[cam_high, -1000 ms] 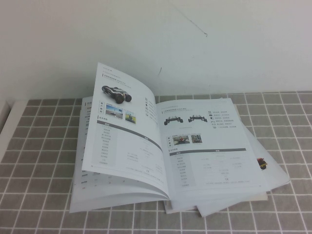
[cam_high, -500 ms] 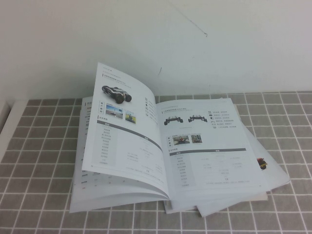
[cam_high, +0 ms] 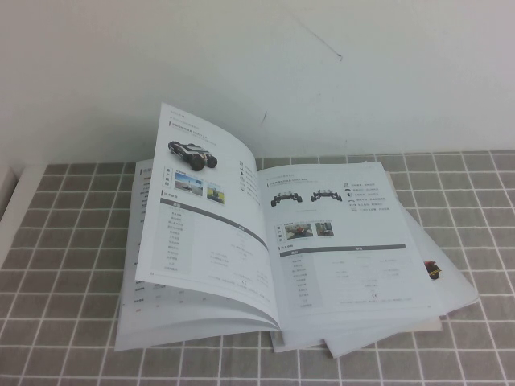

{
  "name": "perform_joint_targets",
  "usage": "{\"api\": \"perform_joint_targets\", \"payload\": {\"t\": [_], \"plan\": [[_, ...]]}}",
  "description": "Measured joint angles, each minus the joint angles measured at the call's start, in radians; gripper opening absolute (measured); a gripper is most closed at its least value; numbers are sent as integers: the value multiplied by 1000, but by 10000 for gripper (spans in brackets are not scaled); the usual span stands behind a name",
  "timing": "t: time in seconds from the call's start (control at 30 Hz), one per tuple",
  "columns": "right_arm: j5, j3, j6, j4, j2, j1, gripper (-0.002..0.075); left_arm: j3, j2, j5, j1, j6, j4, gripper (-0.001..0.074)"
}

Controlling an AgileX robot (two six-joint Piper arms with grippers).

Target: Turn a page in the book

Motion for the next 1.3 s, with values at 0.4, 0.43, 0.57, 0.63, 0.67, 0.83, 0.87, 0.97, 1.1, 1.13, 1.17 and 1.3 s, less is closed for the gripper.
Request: {"api": "perform_joint_targets", "payload": {"t": [0.4, 0.43, 0.57, 0.63, 0.67, 0.83, 0.87, 0.97, 1.1, 1.13, 1.17, 1.3], "plan": [[0, 0, 0, 0, 0, 0, -1, 0, 0, 0, 0, 0, 0, -4], [0, 0, 0, 0, 0, 0, -1, 0, 0, 0, 0, 0, 0, -4], [0, 0, -14, -14, 0, 0, -1, 0, 0, 0, 0, 0, 0, -4], [0, 0, -21, -33, 0, 0, -1, 0, 0, 0, 0, 2, 0, -4], [-5, 0, -23, -35, 0, 0, -1, 0, 0, 0, 0, 4, 0, -4], [-104, 6, -41, -46, 0, 0, -1, 2, 0, -30, 0, 5, -15, -4], [-146, 6, -41, -46, 0, 0, -1, 4, 0, -47, 0, 5, -17, -4], [-276, 6, -41, -50, 0, 0, -1, 6, 0, -101, 0, 5, -22, -4], [-431, 6, -41, -50, 0, 0, -1, 6, 0, -206, 0, -8, -102, -4], [-467, 6, -41, -50, 0, 0, -1, 6, 0, -229, 0, -11, -117, -4], [-497, 6, -41, -50, 0, 0, -1, 6, 0, -254, 0, -11, -126, -4], [-657, 6, -23, -32, 0, 0, -1, 6, 0, -392, 0, -47, -192, -4]]}}
